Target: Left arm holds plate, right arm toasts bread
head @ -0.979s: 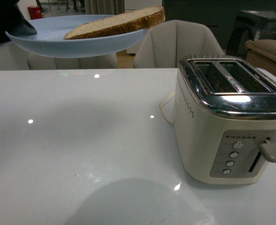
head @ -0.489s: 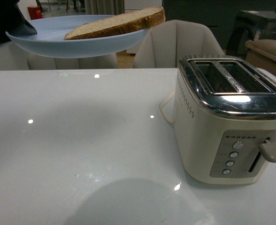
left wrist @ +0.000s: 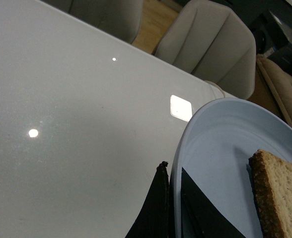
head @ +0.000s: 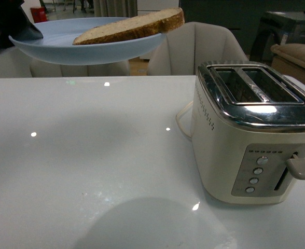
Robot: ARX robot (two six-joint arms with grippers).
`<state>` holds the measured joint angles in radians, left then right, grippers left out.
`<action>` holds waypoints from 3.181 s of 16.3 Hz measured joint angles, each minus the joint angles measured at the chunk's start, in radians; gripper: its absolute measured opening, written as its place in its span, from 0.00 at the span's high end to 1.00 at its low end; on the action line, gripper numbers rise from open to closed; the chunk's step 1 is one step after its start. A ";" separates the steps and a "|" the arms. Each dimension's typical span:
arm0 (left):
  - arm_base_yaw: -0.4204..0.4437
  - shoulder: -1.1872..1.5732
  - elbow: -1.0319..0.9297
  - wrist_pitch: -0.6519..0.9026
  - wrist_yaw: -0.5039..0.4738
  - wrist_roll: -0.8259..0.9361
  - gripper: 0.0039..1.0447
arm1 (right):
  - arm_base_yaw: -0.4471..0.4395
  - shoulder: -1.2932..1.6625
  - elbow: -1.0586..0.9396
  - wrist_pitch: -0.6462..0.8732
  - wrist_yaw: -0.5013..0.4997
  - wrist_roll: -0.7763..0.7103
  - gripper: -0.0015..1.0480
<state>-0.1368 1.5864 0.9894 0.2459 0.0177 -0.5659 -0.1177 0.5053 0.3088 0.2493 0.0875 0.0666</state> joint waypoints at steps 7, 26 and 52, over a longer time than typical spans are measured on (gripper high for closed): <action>0.000 0.000 0.000 0.001 0.000 0.002 0.97 | 0.140 0.604 0.417 0.121 -0.087 0.127 0.06; 0.000 0.000 0.000 0.001 0.000 0.003 0.97 | 0.505 1.235 0.905 0.012 -0.364 0.883 0.26; 0.000 0.000 0.002 0.001 0.000 0.002 0.97 | 0.346 0.922 0.711 -0.096 -0.053 0.212 0.97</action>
<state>-0.1368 1.5867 0.9909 0.2470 0.0177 -0.5640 0.2287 1.4277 1.0195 0.1535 0.0341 0.2783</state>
